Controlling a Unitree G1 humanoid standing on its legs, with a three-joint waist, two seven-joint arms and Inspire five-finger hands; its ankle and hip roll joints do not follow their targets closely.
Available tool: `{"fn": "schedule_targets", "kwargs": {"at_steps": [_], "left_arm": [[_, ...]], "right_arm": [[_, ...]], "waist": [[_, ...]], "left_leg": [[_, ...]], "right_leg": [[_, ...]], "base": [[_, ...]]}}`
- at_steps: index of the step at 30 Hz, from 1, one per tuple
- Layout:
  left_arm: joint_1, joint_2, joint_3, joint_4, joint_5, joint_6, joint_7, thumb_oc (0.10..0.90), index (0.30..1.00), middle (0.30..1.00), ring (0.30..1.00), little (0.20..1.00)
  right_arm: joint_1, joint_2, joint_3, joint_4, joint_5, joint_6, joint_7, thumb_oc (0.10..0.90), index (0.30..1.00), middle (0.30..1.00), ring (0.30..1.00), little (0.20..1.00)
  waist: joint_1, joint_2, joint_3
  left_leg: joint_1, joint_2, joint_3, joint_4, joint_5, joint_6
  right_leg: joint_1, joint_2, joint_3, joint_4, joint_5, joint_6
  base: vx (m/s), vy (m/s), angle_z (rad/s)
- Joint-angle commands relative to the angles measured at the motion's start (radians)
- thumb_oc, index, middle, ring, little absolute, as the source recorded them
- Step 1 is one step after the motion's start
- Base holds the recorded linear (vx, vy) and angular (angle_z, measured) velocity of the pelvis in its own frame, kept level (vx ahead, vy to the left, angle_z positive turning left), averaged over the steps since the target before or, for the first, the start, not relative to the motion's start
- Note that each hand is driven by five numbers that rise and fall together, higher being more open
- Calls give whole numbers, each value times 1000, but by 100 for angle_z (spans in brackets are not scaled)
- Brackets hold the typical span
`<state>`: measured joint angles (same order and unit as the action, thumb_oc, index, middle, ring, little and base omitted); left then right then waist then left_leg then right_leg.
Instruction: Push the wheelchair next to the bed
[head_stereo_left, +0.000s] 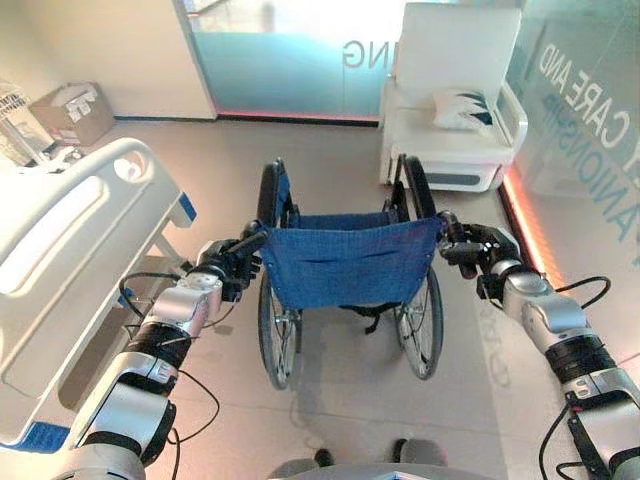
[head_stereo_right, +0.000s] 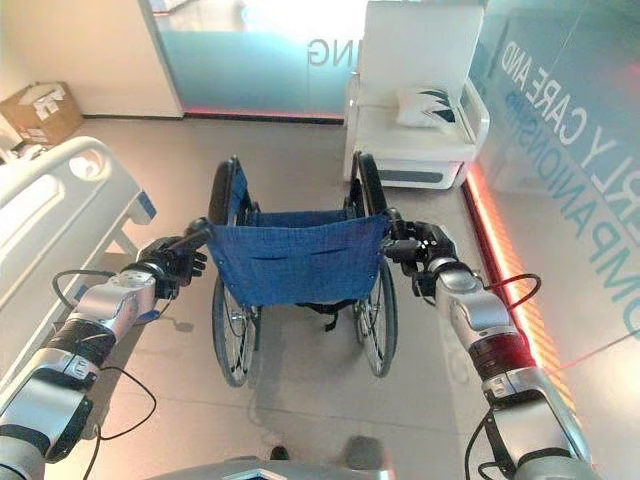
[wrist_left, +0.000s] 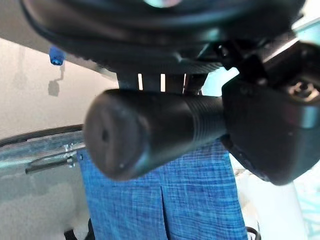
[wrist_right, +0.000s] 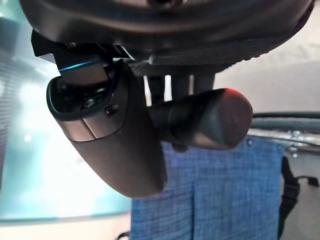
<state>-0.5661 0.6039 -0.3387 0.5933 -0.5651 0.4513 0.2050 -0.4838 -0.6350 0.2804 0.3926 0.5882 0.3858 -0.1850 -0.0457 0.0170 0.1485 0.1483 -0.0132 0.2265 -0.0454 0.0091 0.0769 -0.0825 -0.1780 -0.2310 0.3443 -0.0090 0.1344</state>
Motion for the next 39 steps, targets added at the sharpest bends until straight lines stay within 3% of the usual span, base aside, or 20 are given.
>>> {"fn": "schedule_targets", "kwargs": {"at_steps": [1, 5, 8, 10, 14, 17, 20, 21, 23, 25, 29, 32, 34, 36, 39], "left_arm": [[-105, -36, -1, 12, -9, -123, -18, 400, 300, 300, 300, 300], [-108, -55, -21, 21, 1, -136, -3, 400, 300, 300, 300, 300], [-126, -63, -38, 42, -9, -149, 2, 400, 300, 300, 300, 300], [-137, -68, -44, 52, -12, -151, 7, 400, 300, 300, 300, 300], [-128, -86, -31, 51, -30, -162, 34, 400, 300, 300, 300, 300], [-110, -80, -14, 44, -40, -181, 66, 400, 300, 300, 300, 300], [-92, -65, 12, 29, -55, -214, 96, 400, 300, 300, 300, 300], [-89, -60, 20, 22, -56, -220, 98, 400, 300, 300, 300, 300], [-82, -52, 32, 9, -47, -232, 95, 400, 300, 300, 300, 300], [-89, -51, 40, -4, -36, -230, 86, 400, 300, 300, 300, 300], [-106, -23, 41, 3, -28, -247, 48, 400, 300, 300, 300, 300], [-122, -7, 27, 16, -55, -273, 37, 400, 300, 300, 300, 300], [-95, 3, 33, -2, -59, -282, 38, 400, 300, 300, 300, 300], [-75, 11, 51, -7, -56, -281, 29, 400, 300, 300, 300, 300], [-58, 12, 71, 13, -52, -281, 15, 400, 300, 300, 300, 300]], "right_arm": [[-123, 16, 54, -32, -38, -81, 65, 400, 300, 300, 300, 300], [-148, -13, 53, -9, -23, -82, 53, 400, 300, 300, 300, 300], [-176, -26, 52, 25, -18, -81, 56, 400, 300, 300, 300, 300], [-196, -28, 51, 51, -29, -77, 61, 400, 300, 300, 300, 300], [-234, -37, 62, 98, -20, -74, 68, 400, 300, 300, 300, 300], [-253, -29, 85, 90, -8, -58, 57, 400, 300, 300, 300, 300], [-239, -22, 95, 64, 2, -56, 40, 400, 300, 300, 300, 300], [-229, -23, 93, 58, -1, -63, 41, 400, 300, 300, 300, 300], [-210, -26, 83, 48, -11, -70, 45, 400, 300, 300, 300, 300], [-202, -27, 76, 42, -9, -74, 32, 400, 300, 300, 300, 300], [-216, -19, 82, 43, 2, -74, -1, 400, 300, 300, 300, 300], [-207, -17, 95, 39, 12, -87, -31, 400, 300, 300, 300, 300], [-157, -22, 89, 16, 8, -105, -23, 400, 300, 300, 300, 300], [-128, -28, 75, 7, -4, -110, 3, 400, 300, 300, 300, 300], [-101, -6, 66, 23, -47, -122, 37, 400, 300, 300, 300, 300]], "waist": [[4, -8, -26], [-31, -33, -23], [-45, -45, -22], [-49, -48, -28], [-48, -52, -62], [-54, -32, -77], [-52, -39, -81], [-48, -50, -77], [-40, -58, -68], [-31, -58, -47], [-18, -53, -23], [25, -23, -5], [61, -21, -14], [71, -23, -21], [75, -34, -52]], "left_leg": [[-19, -72, -7, 120, -131, -31], [26, -98, -52, 139, -195, -42], [61, -104, -62, 147, -235, -43], [86, -98, -57, 150, -259, -41], [93, -68, -58, 203, -278, -57], [78, -16, -62, 345, -166, -116], [-35, 21, -41, 623, 14, -182], [-92, 32, -29, 742, 31, -191], [-171, 63, -13, 850, 50, -203], [-232, 105, 3, 834, 20, -188], [-251, 109, 49, 603, 12, -153], [-326, 71, 35, 217, 113, -169], [-375, 84, 11, 41, 181, -179], [-393, 91, 9, 61, 191, -180], [-358, 81, 40, 103, 117, -152]], "right_leg": [[-31, -38, 9, 53, 130, 8], [-93, -6, 17, -179, 161, 33], [-132, -7, -2, -265, 208, 51], [-151, -9, -11, -248, 220, 48], [-112, 3, -6, -221, 162, 31], [-81, 50, 11, -199, 91, -15], [-6, 88, 17, -209, 19, -85], [20, 85, 14, -212, 1, -104], [58, 84, -3, -204, -33, -127], [93, 90, -7, -196, -57, -134], [131, 112, 21, -193, -84, -120], [221, 170, 52, -209, -118, -101], [304, 180, 87, -239, -143, -87], [340, 175, 102, -245, -165, -81], [374, 125, 78, -232, -210, -50]], "base": [[226, -70, -4], [259, -159, 4], [295, -193, 30], [320, -261, 51], [291, -304, 53], [270, -300, 30], [256, -318, 11], [251, -287, -2], [240, -198, -20], [260, -92, -8], [282, 21, 10], [538, 153, 28], [521, 129, -7], [452, 112, -55], [432, 149, -65]]}}
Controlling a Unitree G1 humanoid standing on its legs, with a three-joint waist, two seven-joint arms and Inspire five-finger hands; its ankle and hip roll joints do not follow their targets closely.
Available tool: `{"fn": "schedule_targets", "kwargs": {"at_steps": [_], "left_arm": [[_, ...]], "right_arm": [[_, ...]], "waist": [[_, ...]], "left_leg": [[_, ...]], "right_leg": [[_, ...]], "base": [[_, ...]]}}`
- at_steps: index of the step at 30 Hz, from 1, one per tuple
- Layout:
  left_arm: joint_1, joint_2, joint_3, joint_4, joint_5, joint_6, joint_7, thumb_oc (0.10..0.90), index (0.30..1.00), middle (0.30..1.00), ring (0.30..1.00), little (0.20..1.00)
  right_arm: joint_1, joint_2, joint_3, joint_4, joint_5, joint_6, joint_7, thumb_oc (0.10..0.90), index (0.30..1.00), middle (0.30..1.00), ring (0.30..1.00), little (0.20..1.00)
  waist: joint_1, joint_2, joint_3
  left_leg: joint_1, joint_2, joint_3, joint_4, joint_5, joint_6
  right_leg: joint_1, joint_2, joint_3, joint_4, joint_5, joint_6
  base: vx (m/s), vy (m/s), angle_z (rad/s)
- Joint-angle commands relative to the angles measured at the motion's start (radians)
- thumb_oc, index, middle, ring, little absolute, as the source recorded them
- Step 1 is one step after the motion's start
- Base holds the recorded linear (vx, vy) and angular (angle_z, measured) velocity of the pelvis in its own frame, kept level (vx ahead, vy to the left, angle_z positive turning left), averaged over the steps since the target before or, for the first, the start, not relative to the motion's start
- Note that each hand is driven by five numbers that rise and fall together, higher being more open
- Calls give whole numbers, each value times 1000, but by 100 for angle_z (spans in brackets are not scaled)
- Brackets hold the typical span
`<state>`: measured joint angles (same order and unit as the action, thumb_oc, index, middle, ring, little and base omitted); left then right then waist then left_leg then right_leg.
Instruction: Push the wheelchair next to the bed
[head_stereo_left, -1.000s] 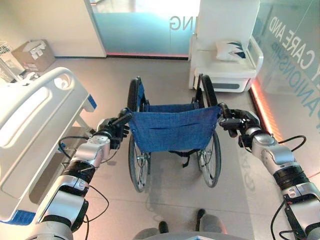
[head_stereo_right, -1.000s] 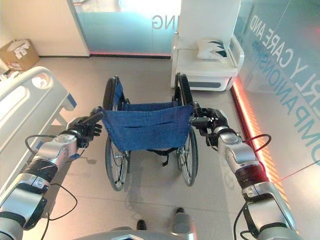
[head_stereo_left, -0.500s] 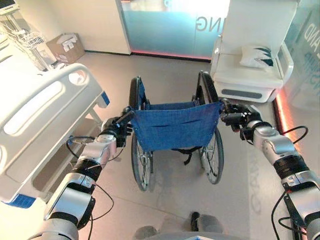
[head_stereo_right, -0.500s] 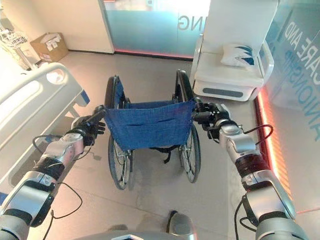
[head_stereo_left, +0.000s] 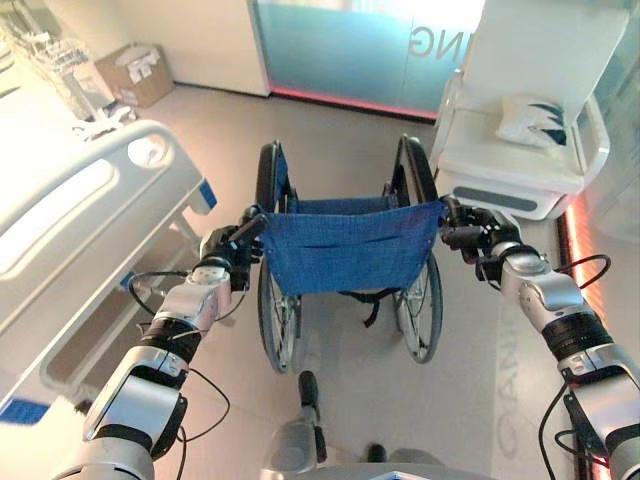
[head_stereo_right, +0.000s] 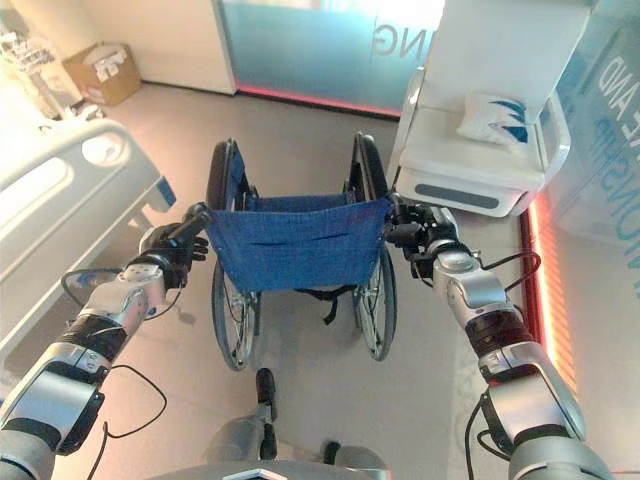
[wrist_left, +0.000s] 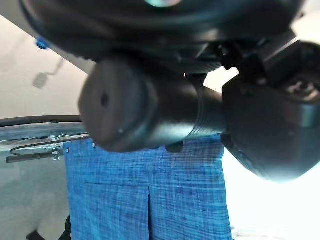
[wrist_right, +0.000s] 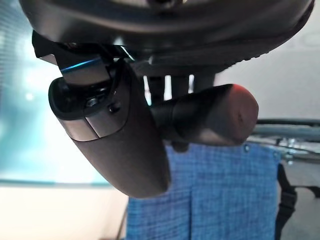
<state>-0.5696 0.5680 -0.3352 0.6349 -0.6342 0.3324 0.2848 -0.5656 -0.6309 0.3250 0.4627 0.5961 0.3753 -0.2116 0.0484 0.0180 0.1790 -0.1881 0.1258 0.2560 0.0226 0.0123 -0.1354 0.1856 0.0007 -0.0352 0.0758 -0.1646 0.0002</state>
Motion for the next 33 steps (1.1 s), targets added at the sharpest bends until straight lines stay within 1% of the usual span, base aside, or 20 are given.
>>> {"fn": "schedule_targets", "kwargs": {"at_steps": [1, 2, 3, 5, 6, 7, 8, 9, 10, 12, 13, 14, 16, 17, 18, 22, 24, 26, 28, 33], "left_arm": [[-51, 49, 70, -18, 25, -159, -74, 400, 300, 300, 300, 300], [-51, 49, 69, -18, 26, -159, -75, 400, 300, 300, 300, 300], [-49, 41, 59, -13, 24, -159, -73, 400, 300, 300, 300, 300], [-43, 25, 49, -14, 22, -159, -64, 400, 300, 300, 300, 300], [-42, 23, 48, -14, 21, -159, -62, 400, 300, 300, 300, 300], [-33, 6, 45, -15, 18, -164, -59, 400, 300, 300, 300, 300], [-19, -13, 47, -24, 20, -164, -54, 400, 300, 300, 300, 300], [-14, -17, 49, -29, 23, -163, -52, 400, 300, 300, 300, 300], [14, -40, 60, -54, 37, -157, -46, 400, 300, 300, 300, 300], [27, -48, 66, -66, 44, -153, -49, 400, 300, 300, 300, 300], [61, -65, 70, -93, 62, -164, -60, 400, 300, 300, 300, 300], [66, -66, 70, -98, 65, -164, -62, 400, 300, 300, 300, 300], [81, -71, 68, -134, 71, -161, -75, 400, 300, 300, 300, 300], [82, -71, 68, -138, 70, -160, -77, 400, 300, 300, 300, 300], [82, -73, 63, -148, 65, -156, -78, 400, 300, 300, 300, 300], [58, -93, 16, -159, 77, -140, -103, 400, 300, 300, 300, 300], [47, -97, -2, -158, 73, -128, -119, 400, 300, 300, 300, 300], [39, -103, -17, -152, 72, -117, -134, 400, 300, 300, 300, 300], [39, -105, -21, -150, 72, -107, -145, 400, 300, 300, 300, 300], [52, -107, -13, -160, 34, -81, -124, 400, 300, 300, 300, 300]], "right_arm": [[4, -2, 10, -48, -74, -122, 79, 400, 300, 300, 300, 300], [7, -2, 9, -48, -74, -124, 80, 400, 300, 300, 300, 300], [24, 1, 3, -55, -72, -140, 84, 400, 300, 300, 300, 300], [35, 5, -8, -63, -66, -157, 94, 400, 300, 300, 300, 300], [36, 5, -9, -63, -66, -162, 96, 400, 300, 300, 300, 300], [40, 12, -16, -63, -82, -190, 122, 400, 300, 300, 300, 300], [40, 13, -21, -62, -96, -208, 137, 400, 300, 300, 300, 300], [39, 13, -21, -60, -98, -213, 141, 400, 300, 300, 300, 300], [23, 11, -20, -46, -93, -225, 160, 400, 300, 300, 300, 300], [10, 11, -21, -33, -96, -236, 171, 400, 300, 300, 300, 300], [-34, -8, -28, -8, -79, -234, 182, 400, 300, 300, 300, 300], [-39, -11, -30, -5, -78, -234, 183, 400, 300, 300, 300, 300], [-72, -43, -38, 9, -71, -248, 191, 400, 300, 300, 300, 300], [-75, -46, -38, 10, -69, -250, 191, 400, 300, 300, 300, 300], [-86, -53, -37, 16, -64, -254, 191, 400, 300, 300, 300, 300], [-153, -74, -23, 69, -53, -258, 171, 400, 300, 300, 300, 300], [-175, -77, -23, 91, -53, -246, 165, 400, 300, 300, 300, 300], [-206, -82, -21, 120, -60, -231, 166, 400, 300, 300, 300, 300], [-224, -82, -16, 141, -66, -218, 164, 400, 300, 300, 300, 300], [-268, -93, 19, 190, -67, -206, 180, 400, 300, 300, 300, 300]], "waist": [[-10, -41, -89], [-9, -42, -90], [-5, -51, -100], [0, -53, -106], [2, -48, -109], [7, -39, -110], [12, -44, -111], [14, -34, -111], [25, -43, -114], [29, -35, -113], [30, -32, -110], [30, -31, -109], [22, -33, -95], [20, -33, -94], [12, -34, -89], [-33, -56, -73], [-41, -63, -73], [-47, -68, -78], [-45, -70, -84], [-44, -68, -108]], "left_leg": [[-13, -69, 13, 58, 90, 90], [-12, -73, 13, 59, 86, 93], [11, -108, 8, 56, 62, 119], [34, -139, -5, 48, 47, 139], [35, -138, -7, 47, 46, 140], [62, -155, -20, 38, 31, 153], [93, -180, -32, 32, 7, 156], [90, -171, -25, 31, 18, 163], [133, -194, -30, 14, -8, 164], [144, -185, -20, 3, 3, 171], [179, -183, -26, -11, -1, 164], [183, -182, -28, -12, -1, 162], [215, -176, -47, -6, -20, 148], [218, -176, -49, -5, -23, 147], [227, -177, -59, -1, -35, 146], [276, -214, -123, 30, -141, 164], [297, -222, -141, 47, -176, 169], [318, -218, -149, 67, -206, 167], [332, -208, -149, 85, -225, 164], [359, -142, -146, 164, -238, 127]], "right_leg": [[109, -82, -139, 64, -34, 107], [108, -87, -141, 71, -29, 110], [85, -120, -155, 148, 31, 136], [49, -158, -173, 266, 107, 149], [41, -158, -174, 280, 120, 148], [-6, -184, -191, 401, 164, 146], [-26, -214, -206, 484, 174, 151], [-36, -212, -217, 492, 189, 142], [-58, -256, -244, 512, 185, 150], [-66, -256, -268, 494, 188, 135], [-98, -219, -296, 367, 142, 123], [-102, -216, -299, 352, 137, 121], [-161, -196, -308, 196, 144, 122], [-168, -194, -306, 182, 149, 123], [-197, -190, -291, 142, 166, 127], [-343, -209, -195, 9, 325, 178], [-363, -223, -181, -33, 358, 191], [-364, -232, -172, -61, 375, 196], [-362, -241, -168, -26, 376, 194], [-321, -214, -182, 39, 281, 175]], "base": [[333, 140, -62], [382, 206, -61], [292, 161, -40], [291, 188, -35], [304, 222, -24], [388, 230, -8], [343, 229, -6], [403, 180, 6], [317, 112, 1], [278, 30, -21], [174, -63, -33], [279, -106, -49], [209, -135, -43], [206, -135, -16], [195, -133, 2], [279, -190, 60], [358, -267, 98], [363, -331, 51], [304, -329, 40], [279, -380, 55]]}}
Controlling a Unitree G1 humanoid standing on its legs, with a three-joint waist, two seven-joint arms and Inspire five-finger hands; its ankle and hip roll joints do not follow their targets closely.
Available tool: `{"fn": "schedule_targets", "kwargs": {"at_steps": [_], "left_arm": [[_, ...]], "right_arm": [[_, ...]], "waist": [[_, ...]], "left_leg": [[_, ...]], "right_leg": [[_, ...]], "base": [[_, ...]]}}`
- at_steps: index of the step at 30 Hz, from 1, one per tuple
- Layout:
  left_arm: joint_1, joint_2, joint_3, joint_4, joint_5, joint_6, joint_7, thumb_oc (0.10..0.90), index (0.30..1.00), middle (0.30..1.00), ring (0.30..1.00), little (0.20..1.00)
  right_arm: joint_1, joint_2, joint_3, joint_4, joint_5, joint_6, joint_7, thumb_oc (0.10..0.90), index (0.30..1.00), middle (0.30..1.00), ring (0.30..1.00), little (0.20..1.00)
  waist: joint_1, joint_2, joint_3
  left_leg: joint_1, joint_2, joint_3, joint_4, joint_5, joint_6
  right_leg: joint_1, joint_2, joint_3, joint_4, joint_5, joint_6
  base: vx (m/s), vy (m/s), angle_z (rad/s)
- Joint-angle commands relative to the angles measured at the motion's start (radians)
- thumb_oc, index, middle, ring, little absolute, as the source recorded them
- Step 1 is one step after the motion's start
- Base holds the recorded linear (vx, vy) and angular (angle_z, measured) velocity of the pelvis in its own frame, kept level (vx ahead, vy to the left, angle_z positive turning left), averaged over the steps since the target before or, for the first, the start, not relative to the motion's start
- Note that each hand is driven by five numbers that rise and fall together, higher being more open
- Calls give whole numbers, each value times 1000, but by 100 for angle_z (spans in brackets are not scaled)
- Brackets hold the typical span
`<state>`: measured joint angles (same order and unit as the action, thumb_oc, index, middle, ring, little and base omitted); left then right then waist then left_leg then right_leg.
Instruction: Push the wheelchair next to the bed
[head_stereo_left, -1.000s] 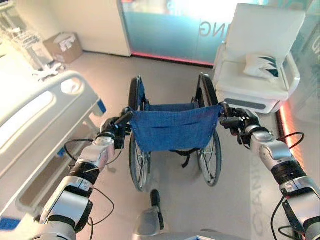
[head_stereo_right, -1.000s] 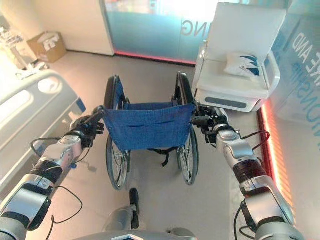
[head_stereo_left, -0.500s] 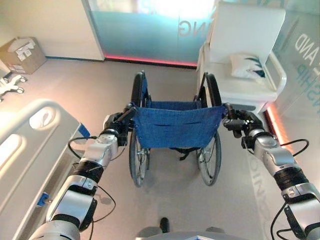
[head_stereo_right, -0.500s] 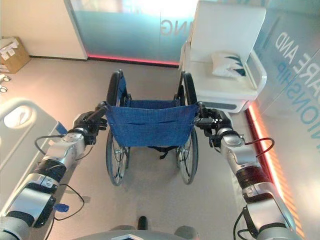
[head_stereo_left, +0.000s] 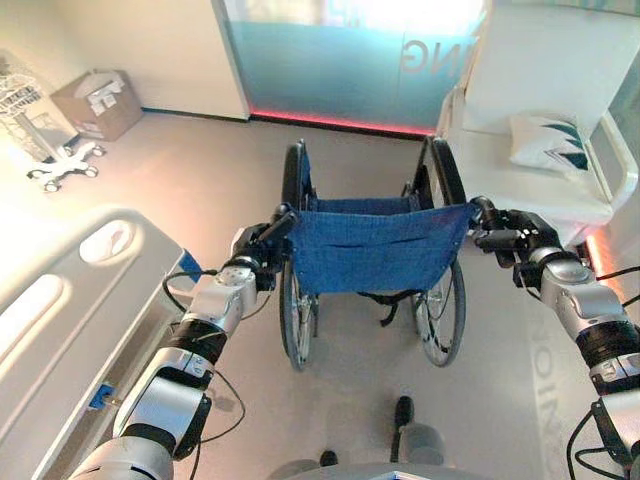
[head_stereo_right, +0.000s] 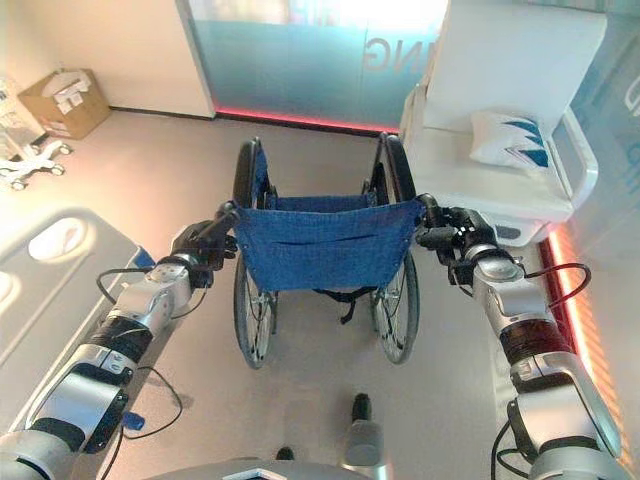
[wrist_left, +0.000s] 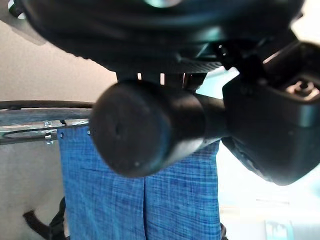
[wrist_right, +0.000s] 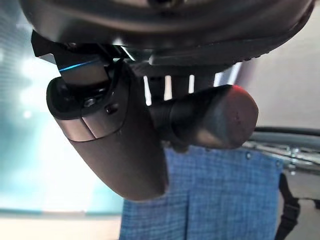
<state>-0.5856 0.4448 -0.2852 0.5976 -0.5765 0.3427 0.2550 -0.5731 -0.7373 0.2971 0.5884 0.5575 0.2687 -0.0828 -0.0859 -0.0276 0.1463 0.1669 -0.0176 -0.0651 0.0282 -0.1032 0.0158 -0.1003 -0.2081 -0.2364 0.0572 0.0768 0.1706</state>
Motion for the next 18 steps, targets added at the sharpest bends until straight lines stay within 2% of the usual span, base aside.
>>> {"fn": "schedule_targets", "kwargs": {"at_steps": [1, 3, 4, 5, 8, 9, 10, 11, 12, 15, 17, 18], "left_arm": [[73, 17, -60, -123, -24, -92, -90, 400, 300, 300, 300, 300], [84, 23, -54, -126, -35, -93, -83, 400, 300, 300, 300, 300], [88, 27, -51, -123, -42, -100, -76, 400, 300, 300, 300, 300], [89, 25, -46, -121, -47, -110, -70, 400, 300, 300, 300, 300], [89, 19, -41, -118, -51, -129, -56, 400, 300, 300, 300, 300], [89, 14, -38, -119, -47, -135, -50, 400, 300, 300, 300, 300], [86, 10, -34, -121, -42, -136, -47, 400, 300, 300, 300, 300], [83, 11, -33, -123, -48, -135, -44, 400, 300, 300, 300, 300], [81, 15, -27, -115, -58, -144, -45, 400, 300, 300, 300, 300], [76, 21, -19, -109, -81, -151, -46, 400, 300, 300, 300, 300], [81, 19, -21, -110, -90, -158, -49, 400, 300, 300, 300, 300], [92, 17, -25, -116, -95, -164, -47, 400, 300, 300, 300, 300]], "right_arm": [[-266, 13, 55, 67, -25, -100, 54, 400, 300, 300, 300, 300], [-276, 11, 71, 68, -21, -99, 51, 400, 300, 300, 300, 300], [-284, 10, 80, 74, -17, -101, 51, 400, 300, 300, 300, 300], [-292, 11, 89, 78, -25, -103, 50, 400, 300, 300, 300, 300], [-299, 8, 99, 89, -31, -114, 53, 400, 300, 300, 300, 300], [-303, 6, 102, 92, -29, -119, 55, 400, 300, 300, 300, 300], [-304, 4, 102, 83, -25, -114, 49, 400, 300, 300, 300, 300], [-306, 4, 104, 76, -24, -109, 43, 400, 300, 300, 300, 300], [-318, 8, 108, 85, -35, -113, 46, 400, 300, 300, 300, 300], [-352, 23, 126, 104, -43, -108, 39, 400, 300, 300, 300, 300], [-360, 23, 133, 110, -41, -106, 30, 400, 300, 300, 300, 300], [-356, 20, 135, 113, -37, -112, 31, 400, 300, 300, 300, 300]], "waist": [[90, -18, -77], [91, -12, -80], [94, -11, -82], [98, -19, -79], [104, -29, -68], [110, -33, -61], [114, -34, -55], [120, -29, -45], [133, -21, -37], [156, -6, -27], [176, 4, -27], [189, 14, -30]], "left_leg": [[7, 18, 172, 178, -98, -36], [-9, 46, 155, 252, -19, -64], [-34, 54, 149, 323, 44, -82], [-85, 54, 163, 461, 100, -100], [-155, 60, 200, 613, 118, -111], [-188, 85, 231, 657, 123, -116], [-209, 103, 247, 644, 114, -111], [-220, 101, 249, 623, 90, -102], [-225, 85, 265, 529, 88, -95], [-237, 68, 311, 347, 117, -92], [-285, 40, 342, 221, 150, -93], [-316, 35, 367, 122, 192, -100]], "right_leg": [[-29, 8, 14, 69, 21, -10], [-7, 40, 10, 70, -8, -43], [16, 63, 9, 63, -31, -70], [53, 82, -7, 54, -57, -104], [88, 87, -34, 53, -83, -134], [110, 87, -65, 58, -102, -147], [121, 87, -84, 64, -112, -150], [137, 93, -90, 68, -121, -146], [165, 105, -99, 70, -140, -138], [214, 140, -103, 61, -165, -133], [263, 174, -88, 35, -178, -131], [296, 199, -80, 20, -188, -129]], "base": [[233, -353, 55], [215, -353, 51], [240, -465, 46], [223, -442, 37], [164, -293, 1], [188, -256, -3], [210, -223, 24], [247, -147, 33], [265, -106, 35], [273, -71, 9], [320, -45, 2], [517, -47, -11]]}}
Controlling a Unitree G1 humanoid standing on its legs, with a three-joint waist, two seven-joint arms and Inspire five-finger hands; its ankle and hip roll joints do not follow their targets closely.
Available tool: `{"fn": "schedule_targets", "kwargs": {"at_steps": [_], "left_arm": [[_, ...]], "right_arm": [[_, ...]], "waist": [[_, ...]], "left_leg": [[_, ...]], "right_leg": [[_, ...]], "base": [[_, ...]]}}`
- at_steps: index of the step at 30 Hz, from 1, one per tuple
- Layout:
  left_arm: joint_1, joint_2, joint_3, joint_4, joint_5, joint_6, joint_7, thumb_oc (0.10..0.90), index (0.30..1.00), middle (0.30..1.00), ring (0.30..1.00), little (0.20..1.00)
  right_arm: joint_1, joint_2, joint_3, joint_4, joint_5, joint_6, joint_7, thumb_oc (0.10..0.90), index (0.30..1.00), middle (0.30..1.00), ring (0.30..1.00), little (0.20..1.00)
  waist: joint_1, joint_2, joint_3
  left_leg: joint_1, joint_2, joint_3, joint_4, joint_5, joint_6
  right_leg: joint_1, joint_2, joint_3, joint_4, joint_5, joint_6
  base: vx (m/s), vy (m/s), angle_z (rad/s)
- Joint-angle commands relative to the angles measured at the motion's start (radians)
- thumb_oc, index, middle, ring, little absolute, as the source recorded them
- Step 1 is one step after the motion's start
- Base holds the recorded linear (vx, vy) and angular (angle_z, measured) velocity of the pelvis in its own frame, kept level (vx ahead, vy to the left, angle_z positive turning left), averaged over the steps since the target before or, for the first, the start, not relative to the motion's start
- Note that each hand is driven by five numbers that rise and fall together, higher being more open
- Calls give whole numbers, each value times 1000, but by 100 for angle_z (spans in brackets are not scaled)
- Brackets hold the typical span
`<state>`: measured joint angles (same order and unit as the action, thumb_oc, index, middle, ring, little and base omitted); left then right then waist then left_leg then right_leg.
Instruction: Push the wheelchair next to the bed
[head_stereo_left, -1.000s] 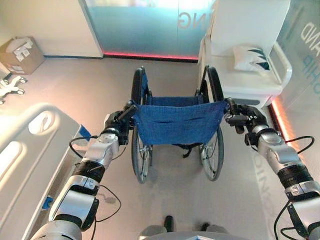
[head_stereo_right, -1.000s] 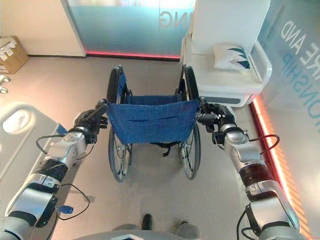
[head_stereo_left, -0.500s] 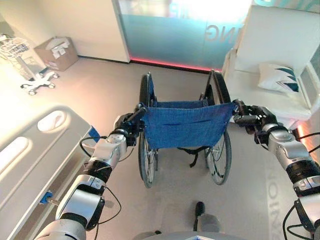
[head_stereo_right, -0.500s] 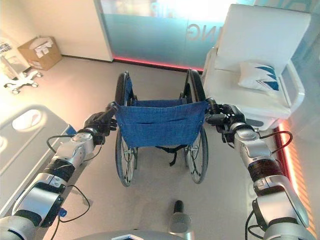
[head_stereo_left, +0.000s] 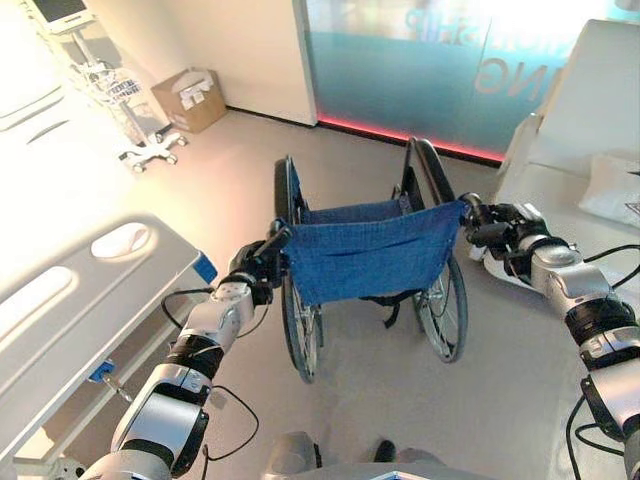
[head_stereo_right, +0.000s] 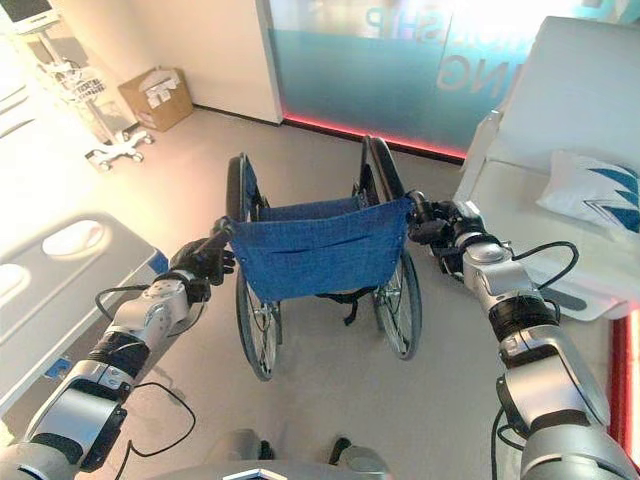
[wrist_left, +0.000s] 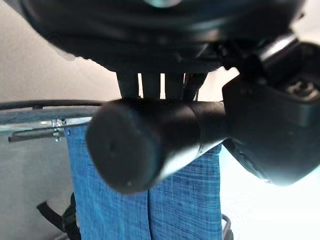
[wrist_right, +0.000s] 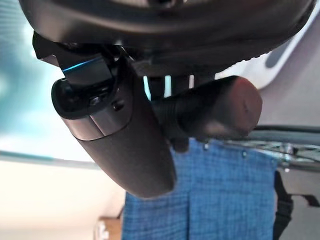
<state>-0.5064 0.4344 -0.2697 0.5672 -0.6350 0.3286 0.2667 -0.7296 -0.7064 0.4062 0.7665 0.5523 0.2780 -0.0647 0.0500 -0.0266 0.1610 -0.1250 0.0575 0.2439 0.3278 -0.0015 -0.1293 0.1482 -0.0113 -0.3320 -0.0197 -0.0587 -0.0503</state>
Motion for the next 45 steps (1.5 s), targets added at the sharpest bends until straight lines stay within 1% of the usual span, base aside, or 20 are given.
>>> {"fn": "schedule_targets", "kwargs": {"at_steps": [1, 4, 9, 10, 12, 14, 15, 17, 19, 21, 22, 23, 24, 28, 30, 34, 37, 39, 41, 45], "left_arm": [[35, 31, -45, -108, -49, -153, -52, 400, 300, 300, 300, 300], [58, 35, -36, -138, -73, -157, -36, 400, 300, 300, 300, 300], [95, 31, 15, -162, -64, -153, -15, 400, 300, 300, 300, 300], [100, 29, 19, -166, -55, -153, -12, 400, 300, 300, 300, 300], [122, 18, 30, -177, -45, -156, -7, 400, 300, 300, 300, 300], [139, 6, 38, -185, -29, -161, -2, 400, 300, 300, 300, 300], [145, 7, 37, -189, -21, -157, -14, 400, 300, 300, 300, 300], [158, 6, 32, -193, -6, -161, -25, 400, 300, 300, 300, 300], [148, 0, 18, -173, 10, -172, -37, 400, 300, 300, 300, 300], [135, 3, 4, -154, 14, -185, -54, 400, 300, 300, 300, 300], [123, 8, -9, -145, 12, -193, -65, 400, 300, 300, 300, 300], [120, 10, -13, -143, 10, -197, -66, 400, 300, 300, 300, 300], [116, 15, -24, -146, 7, -202, -66, 400, 300, 300, 300, 300], [104, 18, -49, -162, 11, -192, -62, 400, 300, 300, 300, 300], [94, 13, -51, -160, 16, -186, -52, 400, 300, 300, 300, 300], [94, 13, -40, -159, 26, -180, -68, 400, 300, 300, 300, 300], [84, 14, -32, -148, 12, -175, -58, 400, 300, 300, 300, 300], [72, 14, -29, -145, -1, -176, -30, 400, 300, 300, 300, 300], [67, 14, -21, -154, -6, -180, -13, 400, 300, 300, 300, 300], [49, 13, -8, -151, -24, -196, 8, 400, 300, 300, 300, 300]], "right_arm": [[-187, -25, 23, -59, -29, -136, 27, 400, 300, 300, 300, 300], [-171, -42, 11, -54, -32, -157, 66, 400, 300, 300, 300, 300], [-188, -14, 1, 17, -43, -197, 181, 400, 300, 300, 300, 300], [-186, -11, -4, 25, -44, -200, 192, 400, 300, 300, 300, 300], [-166, 0, -17, 27, -51, -212, 205, 400, 300, 300, 300, 300], [-137, 0, -35, 9, -64, -216, 216, 400, 300, 300, 300, 300], [-122, -4, -42, -3, -68, -212, 209, 400, 300, 300, 300, 300], [-112, -8, -48, -14, -58, -209, 196, 400, 300, 300, 300, 300], [-127, -2, -53, 1, -59, -210, 195, 400, 300, 300, 300, 300], [-153, -2, -57, 24, -60, -213, 194, 400, 300, 300, 300, 300], [-164, -8, -56, 23, -52, -215, 190, 400, 300, 300, 300, 300], [-165, -11, -54, 19, -48, -217, 187, 400, 300, 300, 300, 300], [-166, -21, -51, 10, -40, -221, 186, 400, 300, 300, 300, 300], [-174, -39, -50, -17, -34, -209, 177, 400, 300, 300, 300, 300], [-196, -37, -52, -17, -39, -188, 179, 400, 300, 300, 300, 300], [-210, -30, -40, -3, -36, -174, 158, 400, 300, 300, 300, 300], [-204, -23, -22, -5, -27, -174, 150, 400, 300, 300, 300, 300], [-200, -16, -4, -25, -25, -172, 141, 400, 300, 300, 300, 300], [-194, -17, 9, -47, -24, -171, 126, 400, 300, 300, 300, 300], [-183, -24, 16, -60, -20, -177, 90, 400, 300, 300, 300, 300]], "waist": [[67, 11, -51], [83, 15, -61], [150, -20, -96], [165, -32, -102], [191, -48, -107], [198, -39, -104], [194, -32, -100], [180, -8, -95], [173, -4, -87], [166, -1, -76], [150, 0, -62], [143, 0, -56], [121, -2, -47], [63, -13, -15], [47, -12, -5], [55, -32, -21], [46, -36, -40], [34, -35, -51], [31, -44, -47], [21, -44, -43]], "left_leg": [[-43, -53, 77, -282, 131, 34], [-66, -47, 106, -328, 177, 34], [-74, -93, 102, -215, 30, 126], [-74, -113, 86, -202, 10, 147], [-53, -154, 42, -200, -12, 186], [-16, -174, -19, -210, -17, 201], [11, -182, -54, -216, -17, 201], [47, -169, -99, -223, -10, 204], [75, -172, -133, -226, -20, 207], [98, -166, -164, -226, -25, 194], [124, -163, -194, -228, -34, 182], [132, -161, -204, -228, -38, 178], [146, -161, -225, -230, -51, 174], [211, -179, -306, -253, -116, 180], [240, -172, -334, -252, -140, 181], [223, -159, -335, -185, -166, 168], [230, -125, -310, -121, -174, 131], [207, -93, -281, 3, -81, 87], [150, -85, -244, 146, -38, 74], [62, -61, -150, 287, -39, 64]], "right_leg": [[103, 19, 30, 80, -85, 98], [138, 38, 26, 78, -111, 91], [169, -8, -8, 148, -172, 105], [176, -28, -17, 184, -152, 123], [144, -97, -41, 354, -43, 185], [90, -162, -39, 559, 34, 209], [51, -176, -16, 664, 61, 215], [-30, -173, 8, 737, 102, 195], [-53, -190, 0, 667, 74, 178], [-81, -184, -1, 506, 30, 165], [-116, -175, 15, 377, 33, 164], [-131, -174, 22, 343, 40, 165], [-178, -176, 55, 238, 85, 176], [-298, -183, 160, 91, 230, 234], [-328, -174, 185, 82, 243, 237], [-268, -171, 193, 113, 193, 227], [-229, -155, 166, 138, 138, 200], [-195, -131, 145, 134, 104, 158], [-168, -130, 119, 128, 85, 130], [-130, -120, 64, 140, 39, 94]], "base": [[486, -41, -13], [357, -28, -12], [342, -2, -28], [356, 69, -37], [327, 126, -21], [353, 152, 8], [315, 114, 34], [235, 18, 54], [272, -132, 47], [235, -256, 24], [184, -224, 21], [242, -283, 36], [187, -198, 35], [285, -240, 81], [376, -363, 126], [250, -349, 91], [244, -313, 85], [191, -276, 52], [133, -228, 38], [181, -188, 22]]}}
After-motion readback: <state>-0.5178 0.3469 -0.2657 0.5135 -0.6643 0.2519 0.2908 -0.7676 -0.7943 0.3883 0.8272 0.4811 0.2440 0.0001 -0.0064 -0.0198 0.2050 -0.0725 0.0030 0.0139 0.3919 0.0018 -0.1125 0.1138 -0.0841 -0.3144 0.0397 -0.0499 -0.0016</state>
